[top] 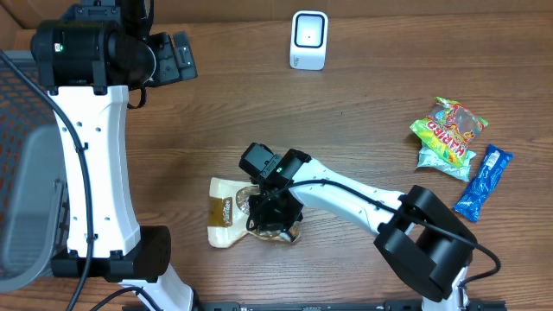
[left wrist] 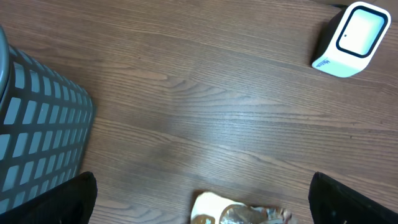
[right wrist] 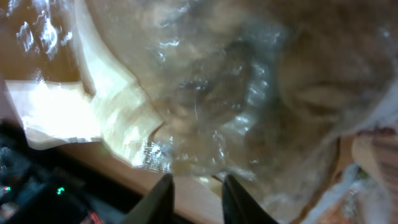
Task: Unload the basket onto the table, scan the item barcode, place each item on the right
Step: 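Grasp the bread bag with the right gripper and drag it, then lift the bread bag with the right gripper toward the scanner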
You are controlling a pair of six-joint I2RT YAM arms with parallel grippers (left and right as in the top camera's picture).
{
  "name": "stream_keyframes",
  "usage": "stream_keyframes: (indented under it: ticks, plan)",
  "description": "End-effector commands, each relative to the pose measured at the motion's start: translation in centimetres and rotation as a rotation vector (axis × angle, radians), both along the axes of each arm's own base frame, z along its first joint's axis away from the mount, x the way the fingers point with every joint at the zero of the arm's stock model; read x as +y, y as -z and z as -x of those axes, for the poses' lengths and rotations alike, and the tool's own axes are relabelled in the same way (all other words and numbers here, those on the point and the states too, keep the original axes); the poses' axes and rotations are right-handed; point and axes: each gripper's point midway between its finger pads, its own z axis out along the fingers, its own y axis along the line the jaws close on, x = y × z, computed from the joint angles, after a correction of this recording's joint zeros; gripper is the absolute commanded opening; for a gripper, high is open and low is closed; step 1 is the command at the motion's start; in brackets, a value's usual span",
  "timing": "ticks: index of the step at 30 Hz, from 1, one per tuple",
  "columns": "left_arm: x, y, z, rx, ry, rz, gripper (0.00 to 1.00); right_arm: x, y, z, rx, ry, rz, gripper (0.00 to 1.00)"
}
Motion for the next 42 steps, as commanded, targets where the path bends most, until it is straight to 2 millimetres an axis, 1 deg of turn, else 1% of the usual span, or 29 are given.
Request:
stream_keyframes:
  ticks: [1,3,5,6,10,11,12,14,16,19,20,22,23,25,27,28,31,34,35,37,40,42]
  plan:
    - [-0.4,0.0,-0.2,-0.004,-0.001,0.002,1.0,-2.9,1.1,-2.7,-0.047,0.063,0.107,0.34]
    - [-0.4,0.0,-0.2,-0.004,-0.001,0.002,1.0,-4.7,1.2,-3.9,-0.058,0.065,0.139,0.36]
    - [-0.4,0.0,-0.2,-0.004,-0.001,0.002,1.0,-6.2,1.2,-5.4,-0.067,0.047,0.132,0.36]
    - [-0.4,0.0,-0.2,-0.004,-0.001,0.002,1.0,-7.0,1.2,-6.5,-0.084,0.023,0.116,0.36]
    - [-0.4,0.0,-0.2,-0.004,-0.001,0.002,1.0,-9.4,0.7,-10.6,-0.166,-0.026,0.053,0.44]
    - [-0.4,0.0,-0.2,-0.004,-0.001,0.002,1.0,-10.3,0.3,-12.3,-0.197,-0.021,0.041,0.46]
    - [-0.4,0.0,-0.2,-0.004,-0.001,0.003,1.0,-11.0,-0.2,-13.4,-0.212,0.003,0.033,0.47]
    - [-0.4,0.0,-0.2,-0.004,-0.001,0.002,1.0,-12.2,-1.7,-15.7,-0.226,0.074,-0.001,0.49]
    - [-0.4,0.0,-0.2,-0.004,-0.001,0.002,1.0,-12.6,-3.7,-17.3,-0.213,0.141,-0.083,0.55]
    - [-0.4,0.0,-0.2,-0.004,-0.001,0.002,1.0,-12.2,-6.1,-18.5,-0.162,0.219,-0.256,0.69]
    - [-0.4,0.0,-0.2,-0.004,-0.001,0.002,0.99,-12.2,-6.3,-18.6,-0.151,0.229,-0.283,0.72]
    - [-0.4,0.0,-0.2,-0.004,-0.001,0.002,1.0,-12.3,-5.8,-18.2,-0.127,0.235,-0.289,0.76]
    - [-0.4,0.0,-0.2,-0.004,-0.001,0.002,1.0,-12.1,-5.6,-17.7,-0.117,0.228,-0.287,0.8]
    - [-0.4,0.0,-0.2,-0.004,-0.001,0.002,1.0,-11.1,-4.8,-16.8,-0.101,0.203,-0.284,0.86]
    - [-0.4,0.0,-0.2,-0.004,-0.001,0.002,1.0,-10.0,-3.8,-15.9,-0.078,0.204,-0.278,0.95]
    - [-0.4,0.0,-0.2,-0.004,-0.001,0.002,0.99,-9.4,-3.0,-15.4,-0.058,0.223,-0.271,0.96]
    - [-0.4,0.0,-0.2,-0.004,-0.001,0.002,1.0,-7.8,-1.1,-14.3,-0.009,0.26,-0.278,0.97]
    - [-0.4,0.0,-0.2,-0.004,-0.001,0.002,1.0,-5.6,-0.6,-13.1,0.048,0.249,-0.366,0.97]
    - [-0.4,0.0,-0.2,-0.004,-0.001,0.002,1.0,-5.0,-0.1,-12.8,0.064,0.253,-0.369,0.97]
    - [-0.4,0.0,-0.2,-0.004,-0.001,0.002,1.0,-4.2,0.9,-12.3,0.073,0.279,-0.336,0.96]
    - [-0.4,0.0,-0.2,-0.004,-0.001,0.002,1.0,-3.6,2.7,-11.8,0.086,0.368,-0.255,0.96]
    - [-0.4,0.0,-0.2,-0.004,-0.001,0.002,1.0,-3.0,3.4,-11.6,0.081,0.39,-0.247,0.9]
